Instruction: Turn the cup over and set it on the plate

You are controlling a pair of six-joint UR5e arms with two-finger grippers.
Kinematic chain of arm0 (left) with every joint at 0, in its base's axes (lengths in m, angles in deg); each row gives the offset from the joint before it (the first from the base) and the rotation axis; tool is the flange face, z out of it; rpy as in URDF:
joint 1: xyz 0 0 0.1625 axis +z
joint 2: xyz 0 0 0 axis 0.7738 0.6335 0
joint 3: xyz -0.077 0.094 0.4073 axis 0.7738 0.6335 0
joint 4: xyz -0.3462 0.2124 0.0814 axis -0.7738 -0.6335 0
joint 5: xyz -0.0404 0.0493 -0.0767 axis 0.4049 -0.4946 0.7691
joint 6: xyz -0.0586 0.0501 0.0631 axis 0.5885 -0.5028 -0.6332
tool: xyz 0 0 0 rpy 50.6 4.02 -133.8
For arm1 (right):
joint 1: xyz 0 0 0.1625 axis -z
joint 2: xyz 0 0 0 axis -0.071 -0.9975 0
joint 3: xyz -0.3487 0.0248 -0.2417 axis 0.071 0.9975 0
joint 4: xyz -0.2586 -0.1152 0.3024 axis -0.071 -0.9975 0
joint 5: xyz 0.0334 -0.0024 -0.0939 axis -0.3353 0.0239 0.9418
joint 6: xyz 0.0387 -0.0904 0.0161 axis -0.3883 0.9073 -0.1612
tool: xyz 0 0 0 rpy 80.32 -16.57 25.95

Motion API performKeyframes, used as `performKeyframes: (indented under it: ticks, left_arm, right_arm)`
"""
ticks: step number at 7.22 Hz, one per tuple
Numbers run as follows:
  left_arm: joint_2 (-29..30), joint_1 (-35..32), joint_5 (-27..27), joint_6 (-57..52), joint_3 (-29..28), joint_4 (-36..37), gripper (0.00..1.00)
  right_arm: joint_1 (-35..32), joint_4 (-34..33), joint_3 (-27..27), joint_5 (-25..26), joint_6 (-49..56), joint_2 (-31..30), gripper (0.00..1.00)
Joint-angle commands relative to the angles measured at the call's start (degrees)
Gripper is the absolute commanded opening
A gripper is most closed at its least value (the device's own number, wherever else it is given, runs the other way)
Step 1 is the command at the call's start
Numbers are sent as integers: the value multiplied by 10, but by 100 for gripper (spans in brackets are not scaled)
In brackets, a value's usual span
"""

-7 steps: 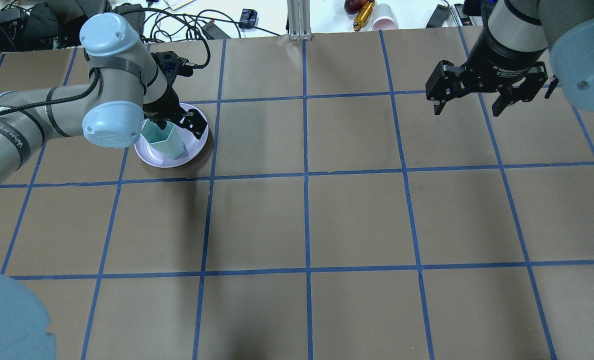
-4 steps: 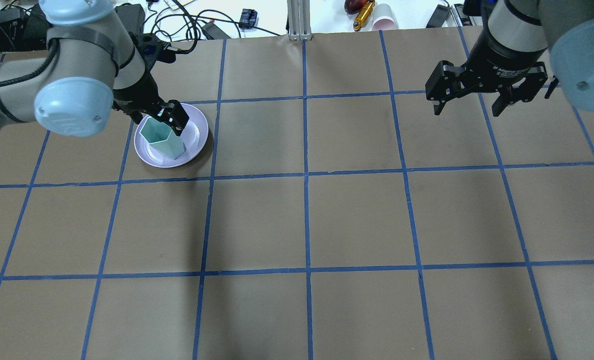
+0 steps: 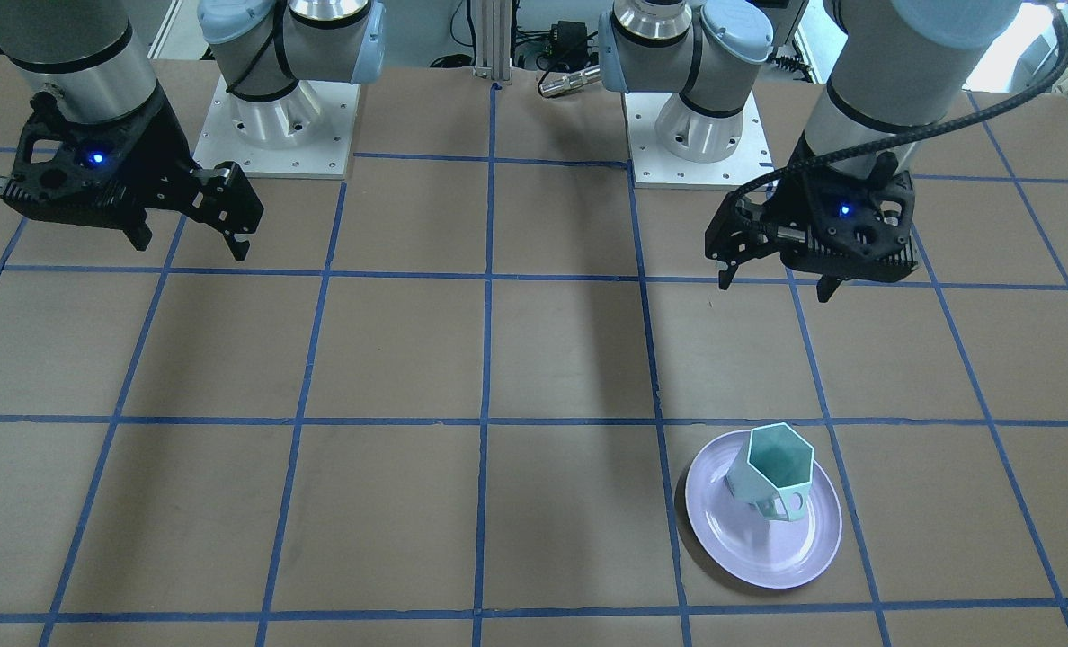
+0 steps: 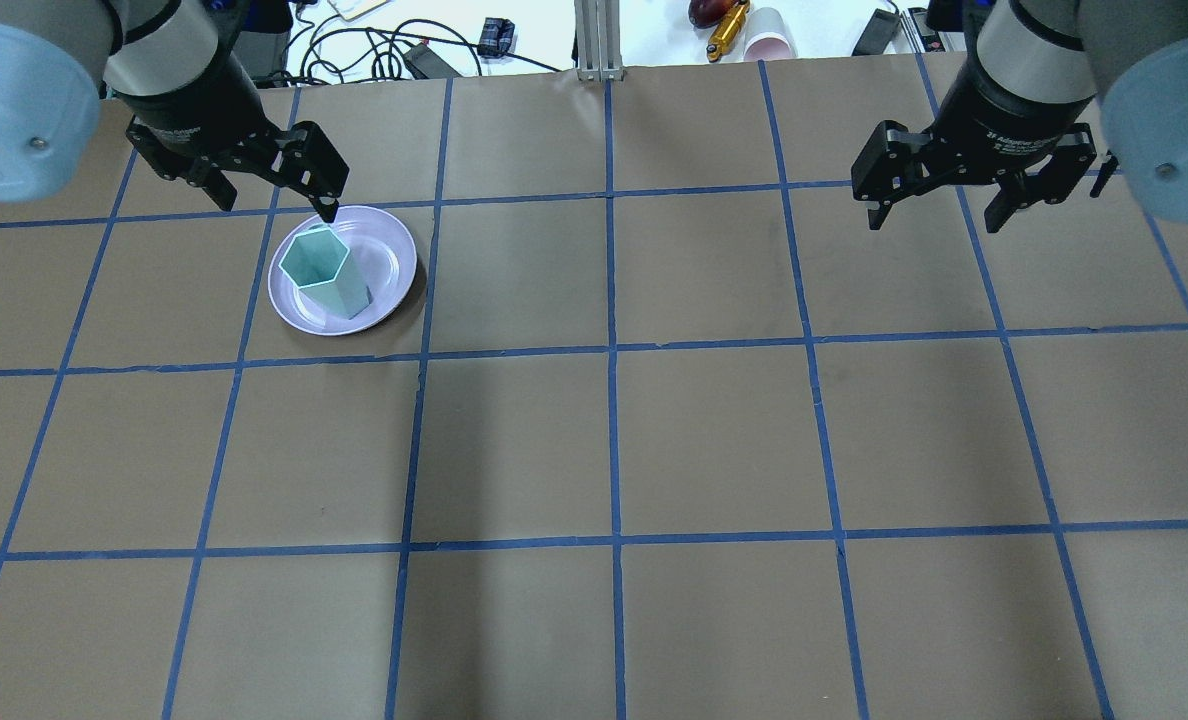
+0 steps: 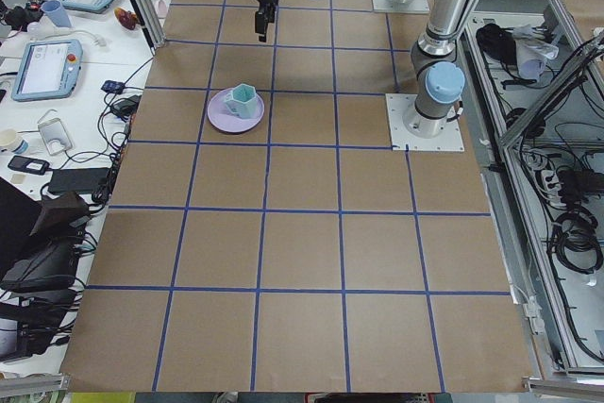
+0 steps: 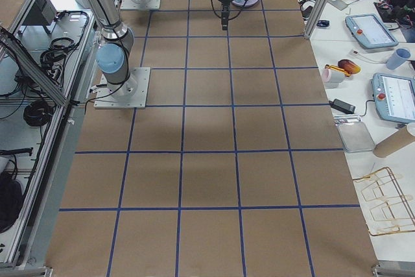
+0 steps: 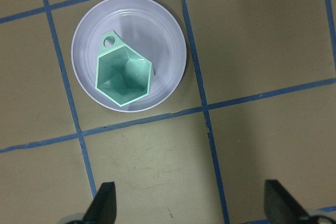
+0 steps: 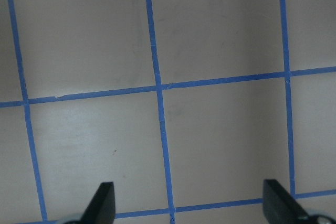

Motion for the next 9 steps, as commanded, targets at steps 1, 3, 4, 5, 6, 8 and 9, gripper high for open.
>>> performKeyframes:
  ticks: [1,3,4,5,6,8,9]
  left_arm:
    - [-7,-16,1,45,-19,-51,100]
    - [-29,-21,8,60,-1,-58,100]
    - [-34,-21,11,89,2,-58,100]
    - [-36,-21,11,94,3,-58,100]
    - [-36,-21,10,92,4,-58,100]
    - [-34,-21,7,89,4,-56,100]
    - [-34,-21,6,88,4,-57,100]
  right_arm:
    - [0,0,0,0,0,1,100]
    - [0,0,0,0,0,1,100]
    - [0,0,0,0,0,1,100]
    - [0,0,0,0,0,1,100]
    - [0,0,0,0,0,0,100]
    - [0,0,0,0,0,1,100]
    - [0,0,0,0,0,0,100]
